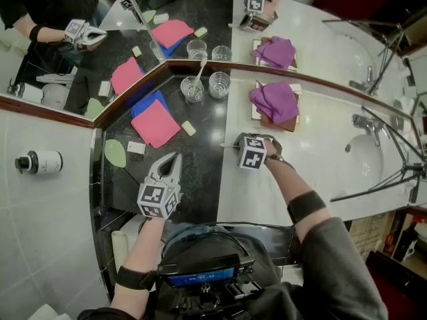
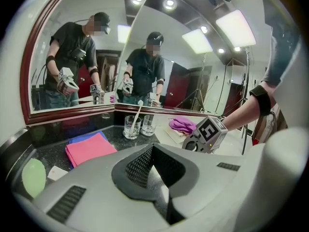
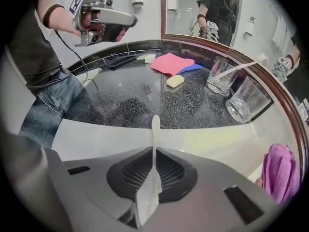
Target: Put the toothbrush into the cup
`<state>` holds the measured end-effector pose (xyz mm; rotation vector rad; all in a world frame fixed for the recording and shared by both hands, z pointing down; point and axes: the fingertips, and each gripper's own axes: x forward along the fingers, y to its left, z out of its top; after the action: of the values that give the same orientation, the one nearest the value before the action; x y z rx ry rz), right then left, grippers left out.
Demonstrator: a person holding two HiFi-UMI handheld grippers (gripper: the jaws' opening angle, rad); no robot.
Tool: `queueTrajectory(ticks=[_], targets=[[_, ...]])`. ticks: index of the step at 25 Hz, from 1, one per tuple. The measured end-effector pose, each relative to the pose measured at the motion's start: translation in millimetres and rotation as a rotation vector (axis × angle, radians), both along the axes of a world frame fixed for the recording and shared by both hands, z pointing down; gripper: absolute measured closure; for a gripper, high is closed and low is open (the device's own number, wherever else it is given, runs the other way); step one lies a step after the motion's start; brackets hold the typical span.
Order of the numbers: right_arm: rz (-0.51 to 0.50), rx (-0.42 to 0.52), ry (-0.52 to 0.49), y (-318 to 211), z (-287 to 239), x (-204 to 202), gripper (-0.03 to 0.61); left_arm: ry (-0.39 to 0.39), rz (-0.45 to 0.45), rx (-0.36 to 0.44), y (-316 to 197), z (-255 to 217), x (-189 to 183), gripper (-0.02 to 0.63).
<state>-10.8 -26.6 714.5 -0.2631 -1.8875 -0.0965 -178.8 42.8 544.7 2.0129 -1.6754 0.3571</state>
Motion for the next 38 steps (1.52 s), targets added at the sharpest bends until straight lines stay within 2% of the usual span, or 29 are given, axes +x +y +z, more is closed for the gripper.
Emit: queueTrajectory(ticks=[12,20,27,38], targets=[[0.063,0.004,-0.102,-8,-21,-21,0.538,0.004,-0.004,-0.006,-2,4,-1,0.613],[0.172,0.030,-0.268,-12,-72,-37,0.537,0.006,0.016,0.008,-4,-6,1,0.613],[0.374,0.044,-0.509,-18,-145,-49,0.538,0.006,0.024,0.039,-10,-16,-2,0.613],[0.710,0.056,-0.842,-20,-207,-20,0.538,0.016,0.051,0.066,-17,-27,4,0.613]])
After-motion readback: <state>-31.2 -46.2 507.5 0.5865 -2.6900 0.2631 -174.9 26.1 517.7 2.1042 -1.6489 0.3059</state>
